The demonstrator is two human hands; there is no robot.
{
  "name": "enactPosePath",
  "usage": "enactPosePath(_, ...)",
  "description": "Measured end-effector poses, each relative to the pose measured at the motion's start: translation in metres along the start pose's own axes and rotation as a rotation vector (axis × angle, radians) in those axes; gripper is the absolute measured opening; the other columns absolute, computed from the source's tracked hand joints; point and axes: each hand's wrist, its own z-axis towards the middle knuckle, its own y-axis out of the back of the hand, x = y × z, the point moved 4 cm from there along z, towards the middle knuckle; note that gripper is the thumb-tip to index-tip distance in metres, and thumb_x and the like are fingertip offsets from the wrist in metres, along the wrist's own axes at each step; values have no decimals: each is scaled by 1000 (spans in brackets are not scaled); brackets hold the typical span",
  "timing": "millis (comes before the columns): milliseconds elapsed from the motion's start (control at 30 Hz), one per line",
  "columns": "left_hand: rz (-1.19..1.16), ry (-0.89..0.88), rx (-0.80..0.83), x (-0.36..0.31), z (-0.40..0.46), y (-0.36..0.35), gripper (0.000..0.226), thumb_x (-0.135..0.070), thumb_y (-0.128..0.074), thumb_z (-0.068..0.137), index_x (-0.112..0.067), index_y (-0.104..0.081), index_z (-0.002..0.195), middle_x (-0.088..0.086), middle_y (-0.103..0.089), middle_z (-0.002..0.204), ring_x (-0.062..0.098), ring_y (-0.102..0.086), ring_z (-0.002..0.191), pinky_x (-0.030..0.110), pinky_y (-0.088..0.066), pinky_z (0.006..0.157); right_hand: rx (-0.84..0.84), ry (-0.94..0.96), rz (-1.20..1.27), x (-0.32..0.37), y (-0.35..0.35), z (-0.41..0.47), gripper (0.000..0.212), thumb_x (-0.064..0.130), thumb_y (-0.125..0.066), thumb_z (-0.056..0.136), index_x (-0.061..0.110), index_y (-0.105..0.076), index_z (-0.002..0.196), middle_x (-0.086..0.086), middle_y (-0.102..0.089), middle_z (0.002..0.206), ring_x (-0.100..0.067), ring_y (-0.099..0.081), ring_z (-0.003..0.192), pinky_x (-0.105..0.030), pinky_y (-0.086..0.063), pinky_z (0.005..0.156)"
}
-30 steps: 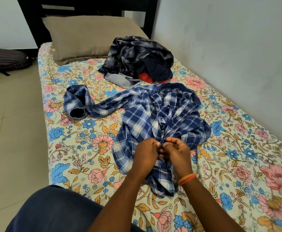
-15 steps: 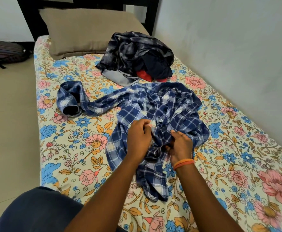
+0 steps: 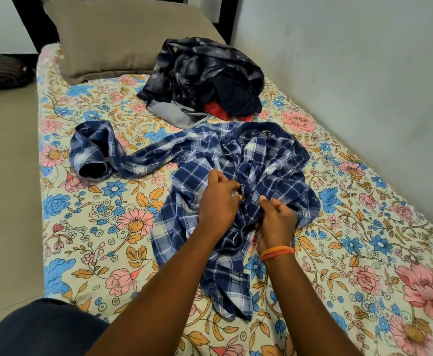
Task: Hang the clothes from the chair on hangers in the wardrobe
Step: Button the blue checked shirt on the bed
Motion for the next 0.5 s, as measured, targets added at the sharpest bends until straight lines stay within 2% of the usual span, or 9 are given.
enactPosePath(67, 24, -47, 12, 1, 0, -2, 20, -17, -67, 92, -14, -71, 111, -4, -37, 105, 2, -43, 78, 10, -42, 64, -24, 55, -22, -1, 1, -2, 17, 6, -72, 86, -7, -66, 94, -15, -62, 79, -24, -54, 71, -38, -52, 65)
enactPosePath(133, 82, -71, 21, 1, 1, -4, 14, -19, -67, 92, -13, -72, 104, -4, -41, 102, 10, -49, 79, 27, -51, 67, -47, 123, -60, 3, 2, -4, 14, 7, -71, 88, -4, -66, 96, -9, -61, 79, -19, -53, 69, -27, -49, 59)
enactPosePath(167, 97, -61, 17, 1, 0, -4, 14, -22, -67, 92, -13, -72, 101, -4, -43, 101, 12, -50, 79, 30, -49, 66, -52, 155, -88, 4, 3, -5, 13, 8, -71, 88, -1, -66, 96, -8, -63, 80, -17, -54, 69, -24, -50, 60)
enactPosePath(233, 77, 24, -4, 5, 0, -4, 16, -29, -69, 91, -15, -74, 98, -2, -50, 101, 12, -52, 80, 26, -44, 66, -34, 216, -148, 7, 4, -8, 8, 10, -72, 88, 4, -68, 93, -8, -66, 82, -15, -57, 70, -23, -51, 64)
enactPosePath(333, -28, 142, -32, 14, -1, -5, 15, -30, -74, 87, -16, -77, 93, -3, -59, 97, 4, -53, 74, 18, -39, 63, -14, 288, -244, 5, 3, -10, 4, 10, -71, 88, 8, -68, 88, -8, -66, 81, -13, -57, 68, -17, -49, 60)
enactPosePath(433, -261, 247, -10, 14, 0, -10, 6, -21, -78, 83, -18, -76, 79, -8, -70, 79, 5, -63, 65, 28, -55, 66, -23, 349, -289, 4, 1, -13, 7, 8, -70, 89, 3, -69, 94, -10, -67, 84, -13, -57, 69, -10, -47, 57)
enactPosePath(500, -377, 349, 8, 12, -3, -12, 15, -21, -78, 83, -25, -71, 70, -10, -70, 74, 8, -66, 66, 31, -57, 69, -29, 383, -328, 3, 0, -14, 9, 8, -70, 89, 2, -69, 95, -6, -66, 83, -11, -58, 71, -9, -47, 60)
